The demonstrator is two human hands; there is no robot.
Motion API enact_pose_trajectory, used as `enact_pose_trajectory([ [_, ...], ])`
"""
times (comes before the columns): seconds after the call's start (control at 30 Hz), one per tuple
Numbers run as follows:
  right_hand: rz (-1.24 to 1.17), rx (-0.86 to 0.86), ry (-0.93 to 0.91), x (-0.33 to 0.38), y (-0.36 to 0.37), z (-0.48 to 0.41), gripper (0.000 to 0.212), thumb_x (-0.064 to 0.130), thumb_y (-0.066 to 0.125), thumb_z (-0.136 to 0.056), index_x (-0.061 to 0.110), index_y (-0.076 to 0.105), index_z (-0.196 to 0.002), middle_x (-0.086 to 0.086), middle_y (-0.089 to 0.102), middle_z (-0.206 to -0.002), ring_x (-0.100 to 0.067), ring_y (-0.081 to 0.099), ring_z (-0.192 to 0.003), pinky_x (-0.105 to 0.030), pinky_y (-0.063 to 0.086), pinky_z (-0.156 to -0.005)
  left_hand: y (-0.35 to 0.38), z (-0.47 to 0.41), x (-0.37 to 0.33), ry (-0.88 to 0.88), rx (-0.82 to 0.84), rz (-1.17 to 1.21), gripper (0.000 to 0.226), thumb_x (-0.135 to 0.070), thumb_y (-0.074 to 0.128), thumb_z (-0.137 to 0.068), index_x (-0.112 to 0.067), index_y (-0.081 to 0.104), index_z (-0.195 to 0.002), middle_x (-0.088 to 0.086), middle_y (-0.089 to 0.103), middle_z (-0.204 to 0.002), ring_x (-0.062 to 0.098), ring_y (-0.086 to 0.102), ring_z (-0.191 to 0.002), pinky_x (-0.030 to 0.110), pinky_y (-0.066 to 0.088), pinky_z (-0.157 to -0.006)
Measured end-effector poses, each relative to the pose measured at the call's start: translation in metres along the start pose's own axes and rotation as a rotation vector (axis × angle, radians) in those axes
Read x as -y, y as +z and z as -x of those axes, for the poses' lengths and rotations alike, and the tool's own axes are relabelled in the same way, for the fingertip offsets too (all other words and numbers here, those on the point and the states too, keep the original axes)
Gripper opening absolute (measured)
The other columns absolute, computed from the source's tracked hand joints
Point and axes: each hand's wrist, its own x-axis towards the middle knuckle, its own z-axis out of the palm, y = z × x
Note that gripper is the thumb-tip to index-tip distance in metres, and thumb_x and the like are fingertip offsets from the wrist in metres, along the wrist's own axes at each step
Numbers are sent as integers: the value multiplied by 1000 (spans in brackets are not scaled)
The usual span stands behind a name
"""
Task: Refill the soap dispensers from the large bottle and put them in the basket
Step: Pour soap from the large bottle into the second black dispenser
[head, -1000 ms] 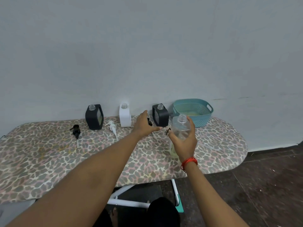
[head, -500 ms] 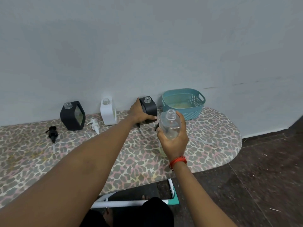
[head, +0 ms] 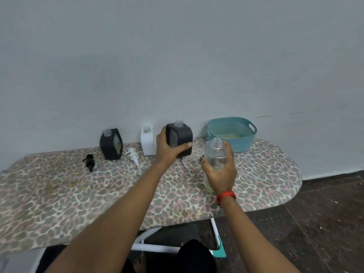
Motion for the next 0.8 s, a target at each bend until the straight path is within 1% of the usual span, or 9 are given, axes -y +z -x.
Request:
enact_pose_trajectory([
  [0.17, 16, 76, -3, 15, 3, 5, 90, 56, 80, -71, 40, 39, -149, 4, 58, -141, -19, 67, -106, -47, 59, -88, -71, 75, 22, 30, -84, -136, 114, -53, 93, -57, -27, 36, -152, -1, 39, -136, 18, 43, -131, 37, 41, -111],
  [0.23, 19, 111, -7, 22, 6, 10, 87, 54, 82, -71, 49, 38, -146, 2, 61, -137, -19, 68, -105, -47, 59, -88, -100, 94, 32, 33, -76, -194, 119, -62, 88, -55, -27, 34, -154, -2, 36, -137, 15, 39, -134, 35, 37, -112],
  [0.3, 16, 157, -9, 29, 10, 15, 86, 53, 84, -71, 54, 38, -143, 2, 63, -135, -21, 66, -113, -47, 58, -91, -124, 108, 39, 31, -52, -224, 116, -66, 85, -54, -35, 31, -152, -5, 36, -141, 12, 37, -136, 35, 35, -112],
  [0.33, 11, 176, -9, 32, 12, 18, 85, 51, 85, -71, 52, 40, -143, 4, 62, -136, -21, 64, -116, -47, 57, -93, -133, 114, 42, 39, -37, -233, 114, -64, 86, -55, -40, 29, -151, -8, 37, -144, 11, 37, -137, 36, 36, -113],
  [0.4, 0, 202, -10, 42, 16, 25, 82, 45, 87, -72, 45, 45, -142, 6, 59, -138, -18, 60, -121, -45, 55, -97, -146, 123, 50, 38, -12, -238, 110, -59, 91, -59, -42, 30, -150, -11, 39, -149, 9, 40, -138, 39, 39, -115],
  [0.5, -10, 275, -40, 56, 20, 32, 81, 36, 88, -74, 34, 47, -144, 15, 53, -137, -7, 52, -123, -35, 49, -104, -158, 135, 61, 17, 15, -238, 106, -54, 94, -61, -34, 38, -148, -14, 43, -145, 4, 45, -132, 36, 43, -112],
  [0.6, 24, 384, -66, 64, 24, 31, 81, 35, 88, -75, 30, 47, -144, 15, 52, -134, -5, 52, -119, -27, 46, -100, -163, 143, 68, 30, 3, -195, 109, -49, 95, -62, -27, 37, -152, -12, 44, -145, 5, 46, -133, 33, 44, -110],
  [0.7, 150, 493, -114, 72, 28, 25, 88, 43, 87, -73, 34, 40, -147, 7, 55, -140, -11, 55, -120, -29, 48, -98, -164, 144, 70, 16, -12, -194, 109, -44, 97, -61, -23, 38, -150, -10, 45, -141, 7, 46, -129, 27, 42, -106],
  [0.8, 257, 609, -179, 82, 35, 18, 91, 41, 86, -73, 34, 36, -148, 6, 55, -139, -13, 55, -118, -32, 49, -97, -164, 145, 71, -8, -22, -168, 112, -43, 98, -59, -20, 37, -150, -10, 44, -141, 6, 45, -128, 20, 39, -103],
])
